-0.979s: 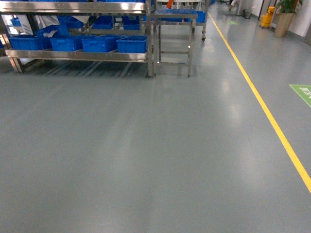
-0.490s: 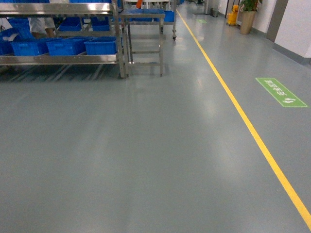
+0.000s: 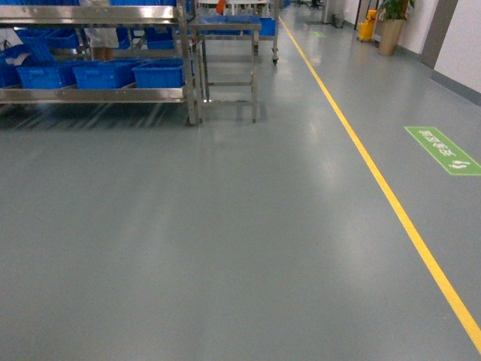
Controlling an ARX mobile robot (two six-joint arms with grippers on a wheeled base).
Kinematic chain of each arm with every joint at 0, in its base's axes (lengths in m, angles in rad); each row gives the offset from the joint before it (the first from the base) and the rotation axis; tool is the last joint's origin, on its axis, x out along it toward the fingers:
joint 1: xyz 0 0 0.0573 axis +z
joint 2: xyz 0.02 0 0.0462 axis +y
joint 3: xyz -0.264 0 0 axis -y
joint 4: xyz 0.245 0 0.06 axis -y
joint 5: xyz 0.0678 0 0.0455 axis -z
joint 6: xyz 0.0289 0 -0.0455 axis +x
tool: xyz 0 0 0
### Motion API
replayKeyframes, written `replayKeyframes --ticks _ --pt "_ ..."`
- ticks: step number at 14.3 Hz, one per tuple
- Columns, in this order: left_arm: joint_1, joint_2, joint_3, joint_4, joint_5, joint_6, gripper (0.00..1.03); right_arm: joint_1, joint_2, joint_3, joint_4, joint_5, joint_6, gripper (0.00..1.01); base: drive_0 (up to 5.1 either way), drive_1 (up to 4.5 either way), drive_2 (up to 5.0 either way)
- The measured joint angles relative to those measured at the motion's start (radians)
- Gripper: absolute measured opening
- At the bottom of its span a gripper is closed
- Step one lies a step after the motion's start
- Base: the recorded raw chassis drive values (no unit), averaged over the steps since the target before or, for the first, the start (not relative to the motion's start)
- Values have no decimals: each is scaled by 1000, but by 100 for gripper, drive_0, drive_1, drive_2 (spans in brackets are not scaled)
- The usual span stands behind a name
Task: Sort blue parts and orange caps into right shelf containers
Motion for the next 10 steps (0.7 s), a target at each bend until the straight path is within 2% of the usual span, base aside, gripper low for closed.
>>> replayKeyframes --ticks 10 --pt "1 0 0 -1 -1 0 44 0 0 0 -1 0 0 42 10 443 -422"
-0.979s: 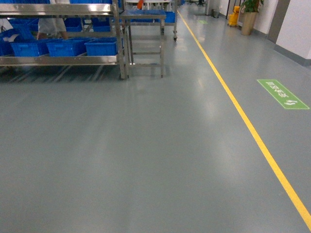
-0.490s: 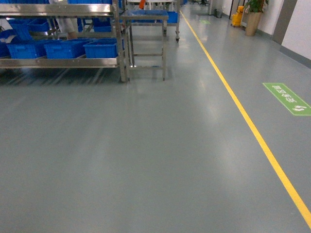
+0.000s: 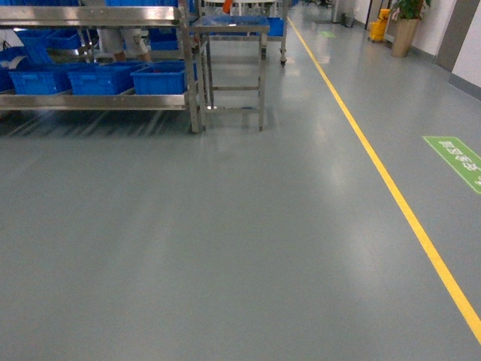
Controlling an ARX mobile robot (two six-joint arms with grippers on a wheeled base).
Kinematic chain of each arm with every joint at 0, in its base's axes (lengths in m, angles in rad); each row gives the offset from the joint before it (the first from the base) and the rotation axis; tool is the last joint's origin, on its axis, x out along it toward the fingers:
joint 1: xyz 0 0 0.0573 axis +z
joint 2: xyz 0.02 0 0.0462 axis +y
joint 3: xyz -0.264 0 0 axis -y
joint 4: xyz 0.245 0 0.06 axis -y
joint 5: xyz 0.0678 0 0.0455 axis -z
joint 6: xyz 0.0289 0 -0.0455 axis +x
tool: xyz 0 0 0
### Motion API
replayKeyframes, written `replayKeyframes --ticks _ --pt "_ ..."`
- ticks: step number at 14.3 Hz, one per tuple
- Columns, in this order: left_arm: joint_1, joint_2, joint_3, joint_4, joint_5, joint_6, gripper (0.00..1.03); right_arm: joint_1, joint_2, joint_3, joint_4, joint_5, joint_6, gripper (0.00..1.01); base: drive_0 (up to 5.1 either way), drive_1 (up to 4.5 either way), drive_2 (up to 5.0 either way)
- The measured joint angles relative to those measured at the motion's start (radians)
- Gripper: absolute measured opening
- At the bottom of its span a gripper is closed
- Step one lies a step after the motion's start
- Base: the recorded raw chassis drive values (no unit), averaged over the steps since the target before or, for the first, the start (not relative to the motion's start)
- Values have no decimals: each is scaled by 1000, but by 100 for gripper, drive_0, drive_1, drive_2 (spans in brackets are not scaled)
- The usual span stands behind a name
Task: Sort blue parts and orange caps into right shelf containers
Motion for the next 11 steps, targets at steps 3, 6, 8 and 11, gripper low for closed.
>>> replayKeyframes --ticks 3,6,8,11 --pt "0 0 0 -2 2 0 44 0 0 0 0 0 0 42 -7 426 -440" --pt "0 0 0 0 2 0 44 0 0 0 -3 0 0 42 1 434 -433" --pt "0 0 0 2 2 0 44 0 0 0 2 0 0 42 11 444 -423" --pt "0 0 0 3 2 0 44 0 0 0 2 0 0 42 14 447 -419"
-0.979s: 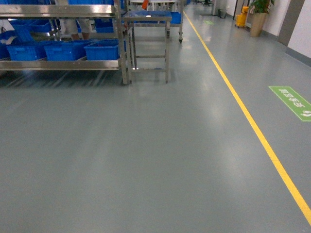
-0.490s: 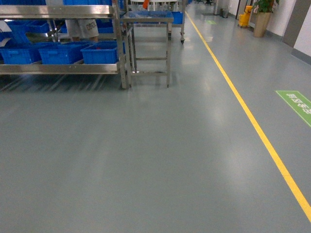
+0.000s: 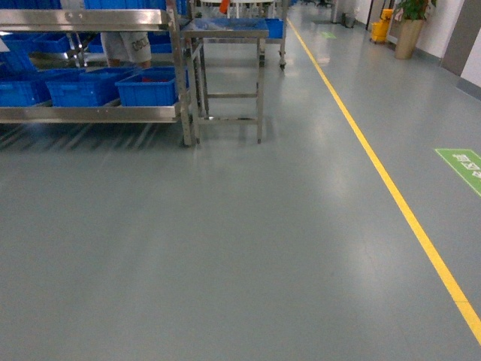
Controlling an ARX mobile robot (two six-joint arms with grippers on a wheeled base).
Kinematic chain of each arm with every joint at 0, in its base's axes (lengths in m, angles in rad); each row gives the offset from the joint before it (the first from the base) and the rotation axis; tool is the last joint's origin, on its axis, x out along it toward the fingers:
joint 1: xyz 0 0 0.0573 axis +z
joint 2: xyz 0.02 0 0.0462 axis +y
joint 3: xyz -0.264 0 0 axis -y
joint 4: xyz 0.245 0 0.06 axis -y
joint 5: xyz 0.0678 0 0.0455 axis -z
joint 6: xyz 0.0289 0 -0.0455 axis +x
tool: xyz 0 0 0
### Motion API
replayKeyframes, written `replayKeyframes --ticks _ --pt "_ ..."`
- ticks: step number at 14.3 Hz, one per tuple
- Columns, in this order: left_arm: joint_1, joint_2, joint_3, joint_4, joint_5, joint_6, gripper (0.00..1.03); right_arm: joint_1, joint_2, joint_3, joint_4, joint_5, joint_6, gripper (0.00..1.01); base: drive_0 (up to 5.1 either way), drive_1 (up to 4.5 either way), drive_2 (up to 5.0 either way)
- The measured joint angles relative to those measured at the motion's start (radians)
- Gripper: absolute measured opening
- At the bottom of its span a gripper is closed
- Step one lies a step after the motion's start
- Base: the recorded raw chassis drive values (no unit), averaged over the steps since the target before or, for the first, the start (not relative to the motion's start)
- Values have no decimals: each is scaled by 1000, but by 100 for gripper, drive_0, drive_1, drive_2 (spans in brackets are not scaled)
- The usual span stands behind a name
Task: Sort blue parts and orange caps into right shelf containers
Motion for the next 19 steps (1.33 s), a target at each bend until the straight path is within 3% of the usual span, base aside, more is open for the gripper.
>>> replayKeyframes --ticks 19 --pt "0 0 0 2 0 0 44 0 0 0 -1 0 0 42 1 434 -433"
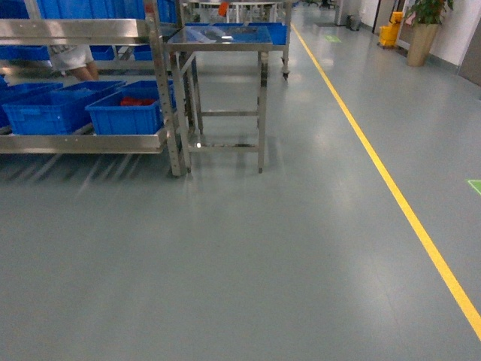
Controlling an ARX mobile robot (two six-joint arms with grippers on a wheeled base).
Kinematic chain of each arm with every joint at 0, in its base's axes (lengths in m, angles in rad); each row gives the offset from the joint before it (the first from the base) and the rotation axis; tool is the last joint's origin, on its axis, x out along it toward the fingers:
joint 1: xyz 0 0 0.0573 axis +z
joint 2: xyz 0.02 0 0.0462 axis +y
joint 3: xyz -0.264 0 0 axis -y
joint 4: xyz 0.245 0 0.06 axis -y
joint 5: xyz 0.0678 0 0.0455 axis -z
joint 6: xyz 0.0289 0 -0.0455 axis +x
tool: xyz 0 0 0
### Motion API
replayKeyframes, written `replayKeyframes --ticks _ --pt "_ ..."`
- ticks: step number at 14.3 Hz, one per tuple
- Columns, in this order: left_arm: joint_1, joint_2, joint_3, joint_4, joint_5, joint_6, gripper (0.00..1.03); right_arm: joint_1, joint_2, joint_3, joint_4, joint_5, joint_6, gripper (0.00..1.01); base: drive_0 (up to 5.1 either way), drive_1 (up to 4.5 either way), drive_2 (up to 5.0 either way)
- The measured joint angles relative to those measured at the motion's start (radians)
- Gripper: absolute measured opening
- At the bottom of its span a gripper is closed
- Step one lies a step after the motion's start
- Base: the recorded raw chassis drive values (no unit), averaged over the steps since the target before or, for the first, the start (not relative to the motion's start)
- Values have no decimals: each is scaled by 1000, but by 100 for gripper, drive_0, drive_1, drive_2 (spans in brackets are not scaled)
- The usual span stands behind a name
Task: Sort blue parts and orange caps into right shelf containers
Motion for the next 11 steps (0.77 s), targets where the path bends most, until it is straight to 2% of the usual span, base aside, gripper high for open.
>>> replayKeyframes --ticks 11 --pt "0 0 0 -1 0 0 44 0 0 0 -1 0 0 42 -3 431 -436"
